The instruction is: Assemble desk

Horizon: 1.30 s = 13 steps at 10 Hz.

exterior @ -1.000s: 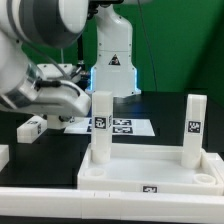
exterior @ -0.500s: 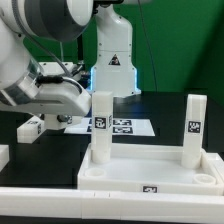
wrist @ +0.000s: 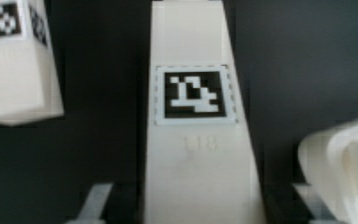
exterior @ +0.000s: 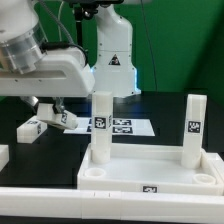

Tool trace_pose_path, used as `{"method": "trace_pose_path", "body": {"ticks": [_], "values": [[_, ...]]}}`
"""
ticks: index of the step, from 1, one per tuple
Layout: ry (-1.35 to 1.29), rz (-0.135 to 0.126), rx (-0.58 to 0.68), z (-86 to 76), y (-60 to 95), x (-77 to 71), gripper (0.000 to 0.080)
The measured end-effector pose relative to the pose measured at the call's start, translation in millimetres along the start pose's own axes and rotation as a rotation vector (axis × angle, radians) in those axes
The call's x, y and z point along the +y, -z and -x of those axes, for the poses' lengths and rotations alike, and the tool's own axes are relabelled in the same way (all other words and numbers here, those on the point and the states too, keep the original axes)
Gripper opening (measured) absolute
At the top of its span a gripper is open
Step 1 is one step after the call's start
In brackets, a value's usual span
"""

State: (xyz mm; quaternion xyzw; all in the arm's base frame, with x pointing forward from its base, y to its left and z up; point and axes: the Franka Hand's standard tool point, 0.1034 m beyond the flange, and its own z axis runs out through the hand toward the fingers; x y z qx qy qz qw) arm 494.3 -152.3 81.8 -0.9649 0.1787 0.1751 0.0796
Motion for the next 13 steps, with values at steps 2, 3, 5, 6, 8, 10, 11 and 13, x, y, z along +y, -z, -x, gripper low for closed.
{"method": "trace_pose_path", "body": {"ticks": [2,3,5,6,8,10,11,13], "values": [[0.019,0.013,0.121,-2.8,14.4,-7.1,0.0290],[0.038,0.016,0.213,-7.7,32.3,-16.3,0.0290],[0.059,0.017,0.304,-8.9,49.9,-31.5,0.0290],[0.053,0.031,0.403,-15.7,48.4,-25.6,0.0290],[0.048,0.059,0.508,-17.2,46.4,-20.5,0.0290],[0.063,0.091,0.663,-25.2,61.9,-25.9,0.0290],[0.076,0.094,0.718,-28.7,73.7,-34.5,0.0290],[0.069,0.049,0.719,-32.4,88.4,-68.9,0.0290]]}}
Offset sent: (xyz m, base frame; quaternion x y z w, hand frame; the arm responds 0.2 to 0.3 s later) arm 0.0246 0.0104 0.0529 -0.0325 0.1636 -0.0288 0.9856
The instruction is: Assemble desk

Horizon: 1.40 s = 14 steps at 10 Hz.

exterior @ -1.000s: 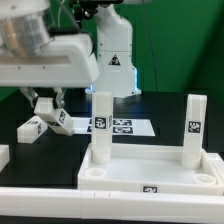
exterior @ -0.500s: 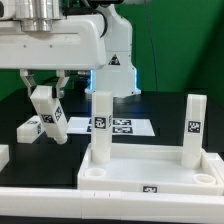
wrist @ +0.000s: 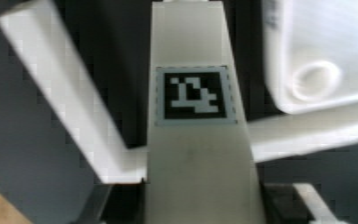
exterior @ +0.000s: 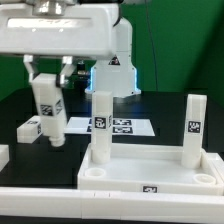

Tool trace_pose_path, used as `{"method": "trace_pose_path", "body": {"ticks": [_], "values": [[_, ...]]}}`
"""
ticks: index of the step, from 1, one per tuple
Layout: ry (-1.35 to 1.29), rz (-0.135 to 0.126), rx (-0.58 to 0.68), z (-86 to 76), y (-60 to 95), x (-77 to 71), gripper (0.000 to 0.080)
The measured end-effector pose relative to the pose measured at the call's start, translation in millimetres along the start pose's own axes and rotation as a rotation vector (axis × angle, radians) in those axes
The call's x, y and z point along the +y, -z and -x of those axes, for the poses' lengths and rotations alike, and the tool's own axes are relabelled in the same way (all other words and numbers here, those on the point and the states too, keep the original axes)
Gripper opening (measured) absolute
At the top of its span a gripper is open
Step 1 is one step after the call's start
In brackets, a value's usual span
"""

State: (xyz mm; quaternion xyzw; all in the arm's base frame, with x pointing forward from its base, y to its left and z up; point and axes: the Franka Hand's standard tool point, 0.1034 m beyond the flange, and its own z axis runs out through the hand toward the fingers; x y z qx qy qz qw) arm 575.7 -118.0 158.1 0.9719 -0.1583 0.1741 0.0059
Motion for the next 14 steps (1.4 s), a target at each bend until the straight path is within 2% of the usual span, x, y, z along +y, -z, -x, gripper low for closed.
{"method": "trace_pose_path", "body": {"ticks": [1,3,5,8,9,10,11,14], "values": [[0.018,0.000,0.019,-1.7,-0.4,-7.0,0.0290],[0.013,0.003,0.014,-0.1,-1.5,-2.9,0.0290],[0.013,0.000,0.013,-0.1,-1.4,-8.0,0.0290],[-0.012,-0.052,0.035,-2.1,3.3,-84.4,0.0290],[-0.030,-0.067,0.029,3.4,-0.6,-121.3,0.0290],[-0.035,-0.074,0.020,8.5,-5.2,-141.6,0.0290],[-0.037,-0.074,0.015,12.3,-8.0,-146.7,0.0290],[-0.034,-0.072,0.016,11.4,-8.1,-144.6,0.0290]]}}
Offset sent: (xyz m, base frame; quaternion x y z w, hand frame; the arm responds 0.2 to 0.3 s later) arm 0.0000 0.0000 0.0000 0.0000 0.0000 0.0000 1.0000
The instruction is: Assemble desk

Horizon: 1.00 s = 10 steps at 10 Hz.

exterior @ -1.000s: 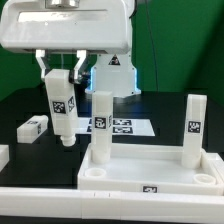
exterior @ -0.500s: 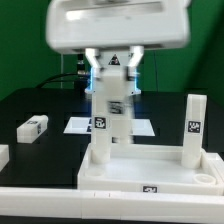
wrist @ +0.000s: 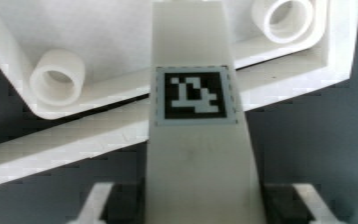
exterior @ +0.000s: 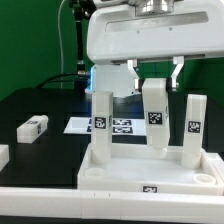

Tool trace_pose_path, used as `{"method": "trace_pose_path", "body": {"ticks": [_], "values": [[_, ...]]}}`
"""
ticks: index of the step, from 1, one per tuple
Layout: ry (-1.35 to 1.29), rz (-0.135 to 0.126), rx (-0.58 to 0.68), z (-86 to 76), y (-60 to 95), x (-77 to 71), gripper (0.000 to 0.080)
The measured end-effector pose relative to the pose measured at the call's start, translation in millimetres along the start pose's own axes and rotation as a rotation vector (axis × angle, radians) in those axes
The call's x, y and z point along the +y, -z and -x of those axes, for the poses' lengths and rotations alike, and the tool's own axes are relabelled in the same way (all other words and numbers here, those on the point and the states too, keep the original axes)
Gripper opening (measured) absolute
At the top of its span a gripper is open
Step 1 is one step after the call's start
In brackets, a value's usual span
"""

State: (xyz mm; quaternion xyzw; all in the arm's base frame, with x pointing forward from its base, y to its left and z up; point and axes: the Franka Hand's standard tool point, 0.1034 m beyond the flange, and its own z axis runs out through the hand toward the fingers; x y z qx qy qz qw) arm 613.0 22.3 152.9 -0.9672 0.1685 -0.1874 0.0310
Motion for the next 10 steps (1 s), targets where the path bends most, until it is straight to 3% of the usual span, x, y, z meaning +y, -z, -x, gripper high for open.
{"method": "trace_pose_path", "body": {"ticks": [1,3,4,8,10], "values": [[0.010,0.001,0.002,0.3,-0.3,-2.5,0.0290],[0.141,-0.003,0.013,2.7,0.5,-41.4,0.0290],[0.156,-0.010,0.021,0.1,1.1,-51.7,0.0290],[0.160,-0.014,0.029,0.4,0.9,-55.2,0.0290],[0.191,-0.037,0.153,0.8,-2.5,-63.4,0.0290]]}}
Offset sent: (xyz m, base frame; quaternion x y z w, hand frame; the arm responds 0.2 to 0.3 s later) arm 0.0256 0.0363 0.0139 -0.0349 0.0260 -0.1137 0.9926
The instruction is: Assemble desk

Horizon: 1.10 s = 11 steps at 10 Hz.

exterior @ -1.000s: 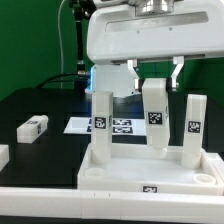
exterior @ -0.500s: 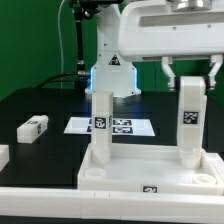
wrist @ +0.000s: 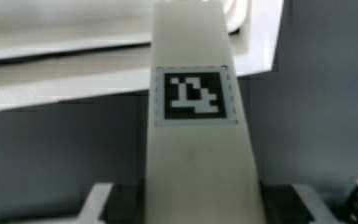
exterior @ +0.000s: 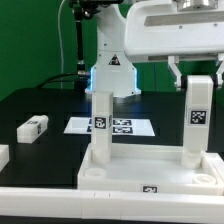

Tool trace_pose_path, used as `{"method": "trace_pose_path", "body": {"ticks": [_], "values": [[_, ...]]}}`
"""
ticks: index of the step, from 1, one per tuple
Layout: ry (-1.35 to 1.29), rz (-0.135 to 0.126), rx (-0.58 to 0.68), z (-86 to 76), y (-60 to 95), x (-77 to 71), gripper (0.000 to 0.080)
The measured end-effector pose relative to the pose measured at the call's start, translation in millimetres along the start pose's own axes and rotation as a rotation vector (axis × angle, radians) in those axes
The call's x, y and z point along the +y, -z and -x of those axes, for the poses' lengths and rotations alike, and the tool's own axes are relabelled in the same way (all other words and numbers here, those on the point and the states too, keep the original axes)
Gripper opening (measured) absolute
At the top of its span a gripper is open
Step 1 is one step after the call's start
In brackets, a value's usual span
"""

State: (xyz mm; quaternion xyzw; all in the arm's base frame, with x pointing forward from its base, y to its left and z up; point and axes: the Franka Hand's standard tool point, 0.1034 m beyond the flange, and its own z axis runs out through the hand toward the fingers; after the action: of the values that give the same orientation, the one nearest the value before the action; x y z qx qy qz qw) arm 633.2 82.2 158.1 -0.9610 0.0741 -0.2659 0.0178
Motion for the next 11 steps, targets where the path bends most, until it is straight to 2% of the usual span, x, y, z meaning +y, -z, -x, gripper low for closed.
{"method": "trace_pose_path", "body": {"ticks": [2,7,11], "values": [[0.057,-0.002,-0.013,2.1,-5.6,-8.2,0.0290],[0.077,0.002,-0.015,4.5,-9.8,-7.5,0.0290],[0.108,0.000,-0.007,-1.5,-19.1,-16.8,0.0290]]}}
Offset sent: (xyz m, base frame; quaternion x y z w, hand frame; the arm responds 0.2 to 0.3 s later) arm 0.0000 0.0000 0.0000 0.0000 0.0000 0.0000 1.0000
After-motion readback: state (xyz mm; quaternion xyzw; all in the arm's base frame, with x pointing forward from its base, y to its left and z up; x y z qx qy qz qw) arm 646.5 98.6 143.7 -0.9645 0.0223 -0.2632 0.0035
